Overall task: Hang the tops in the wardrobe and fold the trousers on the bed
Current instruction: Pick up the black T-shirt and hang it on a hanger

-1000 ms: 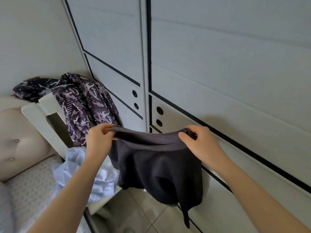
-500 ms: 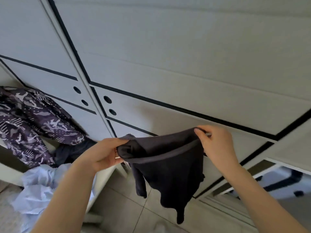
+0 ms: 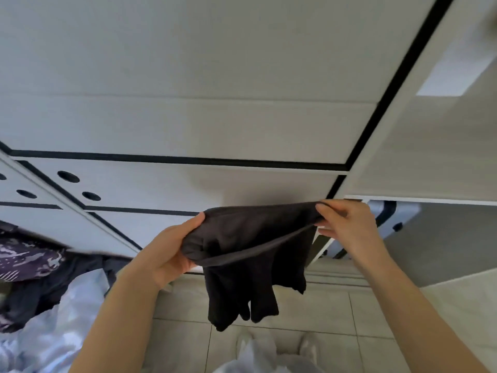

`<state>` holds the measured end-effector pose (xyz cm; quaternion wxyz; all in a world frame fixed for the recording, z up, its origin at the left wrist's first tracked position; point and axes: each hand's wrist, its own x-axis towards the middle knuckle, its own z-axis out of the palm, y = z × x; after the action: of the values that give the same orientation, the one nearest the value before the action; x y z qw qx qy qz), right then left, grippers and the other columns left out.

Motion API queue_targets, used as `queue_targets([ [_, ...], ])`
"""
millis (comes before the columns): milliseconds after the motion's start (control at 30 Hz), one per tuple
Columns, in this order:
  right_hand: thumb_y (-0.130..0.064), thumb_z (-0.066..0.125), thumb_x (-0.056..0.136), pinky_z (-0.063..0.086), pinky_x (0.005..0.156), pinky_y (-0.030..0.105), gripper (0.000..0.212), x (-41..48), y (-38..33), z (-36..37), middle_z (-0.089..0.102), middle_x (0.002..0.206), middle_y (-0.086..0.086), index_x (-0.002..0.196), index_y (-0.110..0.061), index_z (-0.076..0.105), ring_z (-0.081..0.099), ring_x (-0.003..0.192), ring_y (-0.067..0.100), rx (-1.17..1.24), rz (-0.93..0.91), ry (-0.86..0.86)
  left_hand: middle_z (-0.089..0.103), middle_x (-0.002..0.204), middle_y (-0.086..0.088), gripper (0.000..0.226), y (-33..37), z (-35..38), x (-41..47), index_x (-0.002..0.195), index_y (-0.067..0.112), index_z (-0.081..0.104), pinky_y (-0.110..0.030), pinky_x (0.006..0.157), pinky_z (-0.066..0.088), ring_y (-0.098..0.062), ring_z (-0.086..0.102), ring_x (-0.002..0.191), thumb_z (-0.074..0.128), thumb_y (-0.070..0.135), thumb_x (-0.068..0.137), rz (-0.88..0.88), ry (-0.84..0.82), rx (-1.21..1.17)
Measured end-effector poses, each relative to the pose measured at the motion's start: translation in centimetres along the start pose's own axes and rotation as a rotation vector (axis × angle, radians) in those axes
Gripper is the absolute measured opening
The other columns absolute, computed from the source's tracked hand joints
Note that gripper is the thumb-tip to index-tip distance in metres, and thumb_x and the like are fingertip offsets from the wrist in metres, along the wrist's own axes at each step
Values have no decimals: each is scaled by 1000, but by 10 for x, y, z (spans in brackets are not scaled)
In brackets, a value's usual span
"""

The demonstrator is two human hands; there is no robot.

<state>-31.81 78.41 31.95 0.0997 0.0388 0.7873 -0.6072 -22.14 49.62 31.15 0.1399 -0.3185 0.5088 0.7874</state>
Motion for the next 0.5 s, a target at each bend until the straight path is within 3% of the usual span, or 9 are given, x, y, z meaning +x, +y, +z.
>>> queue_targets([
  [100, -11, 60, 94, 61, 68, 28, 13, 5, 5, -32, 75, 82, 4, 99, -9, 72, 73, 75, 18, 195, 164, -7, 75, 96, -16, 33, -4, 34, 7, 85, 10, 80, -27, 55, 56, -22, 74, 76, 74, 38, 71, 37, 18, 94],
  [267, -15, 58, 96, 57, 80, 39, 16, 17, 22, -95, 74, 96, 10, 104, -7, 70, 71, 88, 26, 357, 343, -72, 75, 101, -15, 32, -21, 96, 14, 95, 10, 78, -28, 66, 58, -25, 73, 90, 70, 38, 83, 121, 5, 265],
  [400, -17, 58, 96, 51, 72, 33, 13, 28, 32, -148, 68, 80, 0, 91, -17, 71, 63, 69, 13, 318, 316, -22, 75, 94, -14, 22, -41, 163, 13, 94, 10, 78, -23, 61, 55, -21, 72, 82, 68, 29, 88, 213, 66, 288],
  [500, -17, 58, 96, 52, 69, 28, 14, 37, 35, -188, 65, 76, -1, 91, -17, 72, 58, 67, 11, 256, 220, -6, 75, 89, -11, 15, -51, 211, 14, 88, 15, 78, -26, 64, 58, -17, 70, 78, 67, 24, 90, 352, 175, 319],
])
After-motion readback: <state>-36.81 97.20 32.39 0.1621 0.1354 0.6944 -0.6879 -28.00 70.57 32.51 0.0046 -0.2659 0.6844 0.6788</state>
